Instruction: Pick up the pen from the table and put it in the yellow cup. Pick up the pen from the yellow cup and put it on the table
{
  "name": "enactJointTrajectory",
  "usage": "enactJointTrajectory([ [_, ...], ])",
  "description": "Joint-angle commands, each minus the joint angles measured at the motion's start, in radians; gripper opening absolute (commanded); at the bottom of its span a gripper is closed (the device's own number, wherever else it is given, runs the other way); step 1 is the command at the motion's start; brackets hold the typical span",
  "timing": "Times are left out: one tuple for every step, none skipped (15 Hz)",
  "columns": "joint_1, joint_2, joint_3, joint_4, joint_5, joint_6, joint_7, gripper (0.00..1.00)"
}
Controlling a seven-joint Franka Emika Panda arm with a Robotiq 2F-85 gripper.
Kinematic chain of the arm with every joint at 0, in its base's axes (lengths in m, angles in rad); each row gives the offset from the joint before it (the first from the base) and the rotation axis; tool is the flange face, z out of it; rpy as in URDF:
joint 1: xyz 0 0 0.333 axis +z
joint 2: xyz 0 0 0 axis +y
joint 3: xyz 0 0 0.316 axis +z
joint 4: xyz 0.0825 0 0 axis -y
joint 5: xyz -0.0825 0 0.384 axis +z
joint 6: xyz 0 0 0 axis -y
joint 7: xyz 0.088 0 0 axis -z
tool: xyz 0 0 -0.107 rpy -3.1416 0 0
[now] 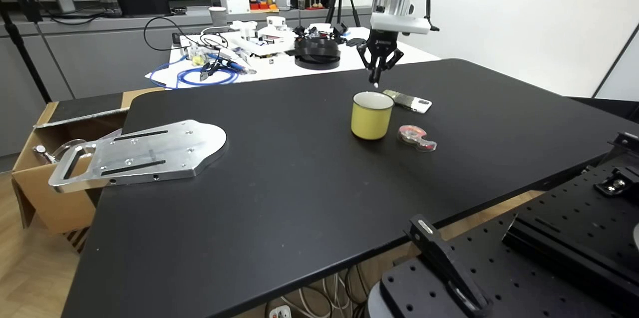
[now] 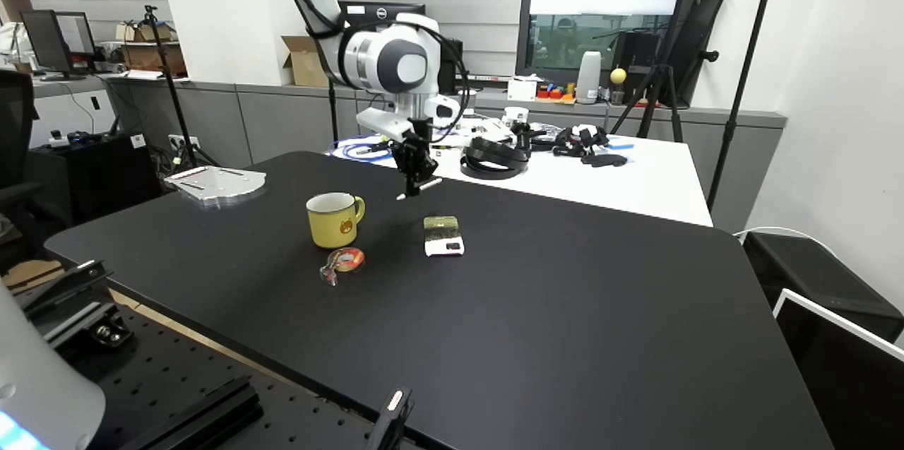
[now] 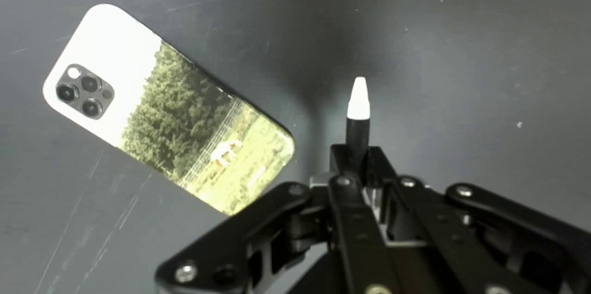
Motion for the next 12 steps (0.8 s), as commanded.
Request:
enactJointTrajectory([
  [-0.003,-0.082,0.006,0.058,-0.009,-0.193,0.023,0.03],
  [-0.007,-0.099,0.010,0.077,-0.009,-0.256,0.015,0.03],
  [-0.007,-0.115,0.010,0.098,-0.011,-0.318,0.014,0.03],
  [-0.009,-0.130,0.011,0.119,-0.012,-0.379,0.011,0.03],
  [-0.018,-0.139,0.017,0.146,-0.004,-0.457,-0.003,0.03],
  [-0.023,-0.142,0.021,0.176,0.002,-0.536,-0.012,0.03],
  [-0.024,-0.143,0.019,0.205,0.001,-0.612,-0.014,0.03],
  [-0.025,-0.141,0.017,0.232,-0.003,-0.689,-0.015,0.03],
  [-0.025,-0.136,0.014,0.257,-0.006,-0.759,-0.015,0.03],
  [-0.027,-0.128,0.013,0.279,-0.006,-0.825,-0.014,0.03],
  [-0.029,-0.121,0.013,0.297,-0.002,-0.884,-0.016,0.03],
  [-0.031,-0.111,0.013,0.311,0.000,-0.940,-0.015,0.03],
])
